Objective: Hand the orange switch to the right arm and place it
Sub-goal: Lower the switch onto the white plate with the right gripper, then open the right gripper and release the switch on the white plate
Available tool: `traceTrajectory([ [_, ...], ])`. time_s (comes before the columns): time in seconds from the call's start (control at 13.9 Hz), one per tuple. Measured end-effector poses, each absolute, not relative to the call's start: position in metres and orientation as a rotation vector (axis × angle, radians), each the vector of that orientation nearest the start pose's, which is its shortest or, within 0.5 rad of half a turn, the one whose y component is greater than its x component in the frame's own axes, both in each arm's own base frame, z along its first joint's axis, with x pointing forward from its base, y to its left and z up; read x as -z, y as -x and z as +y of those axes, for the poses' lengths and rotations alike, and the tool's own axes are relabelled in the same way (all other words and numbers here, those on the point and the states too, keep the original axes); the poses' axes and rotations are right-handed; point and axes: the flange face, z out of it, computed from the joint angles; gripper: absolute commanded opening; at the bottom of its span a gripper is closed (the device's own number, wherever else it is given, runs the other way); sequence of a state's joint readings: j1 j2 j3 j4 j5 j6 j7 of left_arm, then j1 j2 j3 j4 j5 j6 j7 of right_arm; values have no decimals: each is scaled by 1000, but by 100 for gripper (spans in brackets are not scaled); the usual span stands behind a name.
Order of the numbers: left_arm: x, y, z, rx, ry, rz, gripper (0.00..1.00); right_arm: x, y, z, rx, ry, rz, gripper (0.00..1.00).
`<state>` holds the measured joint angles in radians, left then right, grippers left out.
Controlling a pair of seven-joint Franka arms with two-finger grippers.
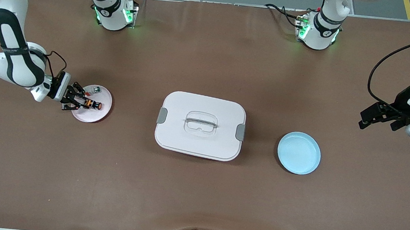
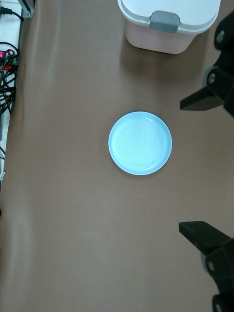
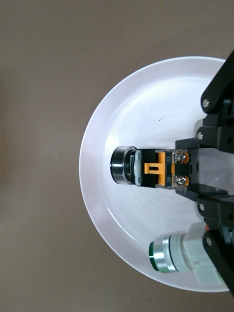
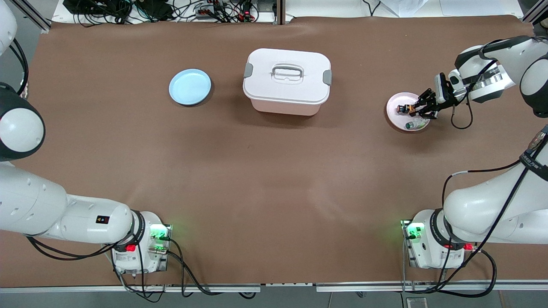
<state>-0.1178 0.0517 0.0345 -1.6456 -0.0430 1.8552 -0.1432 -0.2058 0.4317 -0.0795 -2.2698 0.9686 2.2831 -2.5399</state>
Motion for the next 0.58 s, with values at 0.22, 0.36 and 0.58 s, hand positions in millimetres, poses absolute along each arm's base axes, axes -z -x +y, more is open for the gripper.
traceTrajectory([
  [0.22, -587, -589, -53, 207, 3189, -107, 100, -144, -476, -123, 656, 1961, -1732, 0],
  [0.36, -592, -587, -55, 217, 3189, -103, 100, -142, -475, -119, 658, 1942, -1727, 0],
  [0.58, -608, -577, -54, 224, 3191, -99, 100, -141, -478, -117, 664, 1923, -1734, 0],
])
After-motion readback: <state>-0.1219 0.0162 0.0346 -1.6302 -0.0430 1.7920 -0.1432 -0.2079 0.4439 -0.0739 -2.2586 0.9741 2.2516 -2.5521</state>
